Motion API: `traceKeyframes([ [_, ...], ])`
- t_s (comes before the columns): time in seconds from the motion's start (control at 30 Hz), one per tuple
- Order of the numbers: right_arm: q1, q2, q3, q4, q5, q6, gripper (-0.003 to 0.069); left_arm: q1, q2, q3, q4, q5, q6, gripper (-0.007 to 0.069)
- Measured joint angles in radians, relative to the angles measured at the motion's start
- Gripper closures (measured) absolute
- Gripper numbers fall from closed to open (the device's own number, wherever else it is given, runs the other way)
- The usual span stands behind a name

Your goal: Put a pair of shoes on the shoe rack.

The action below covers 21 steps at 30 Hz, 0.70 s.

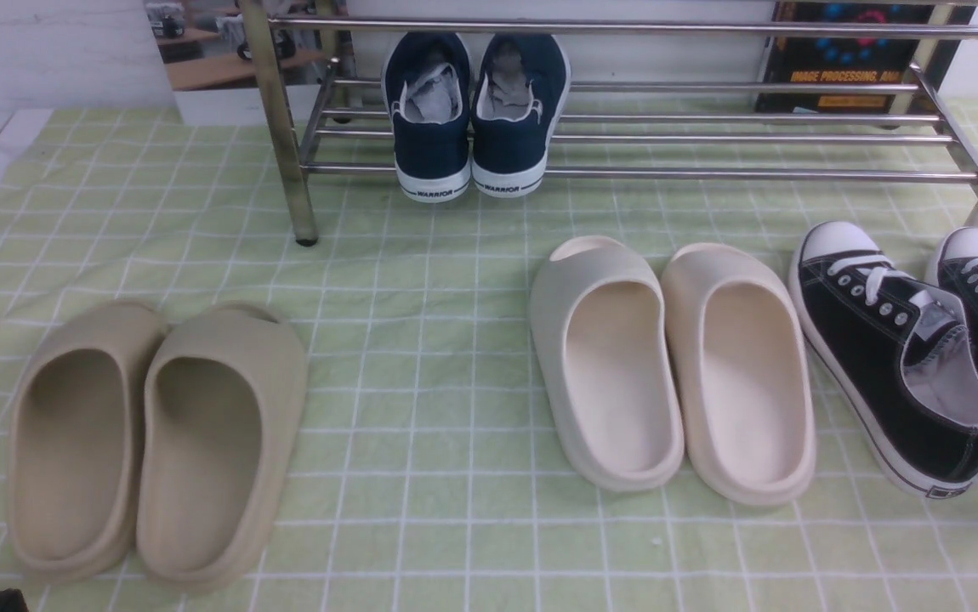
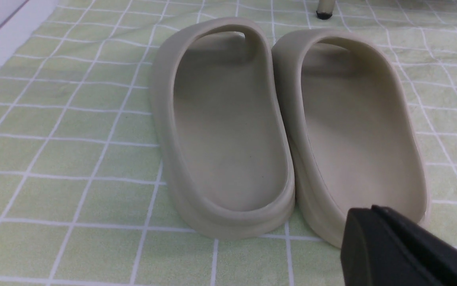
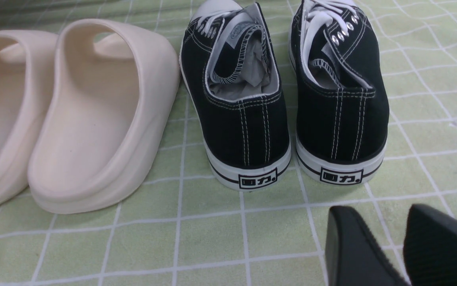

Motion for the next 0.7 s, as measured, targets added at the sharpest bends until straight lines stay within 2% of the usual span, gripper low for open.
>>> traceKeyframes([
  [0.7, 0.0, 0.0, 0.0, 0.0, 0.0, 0.0, 0.0419, 0.0, 0.0, 0.0, 0.0, 0.015, 0.001, 0.0638],
])
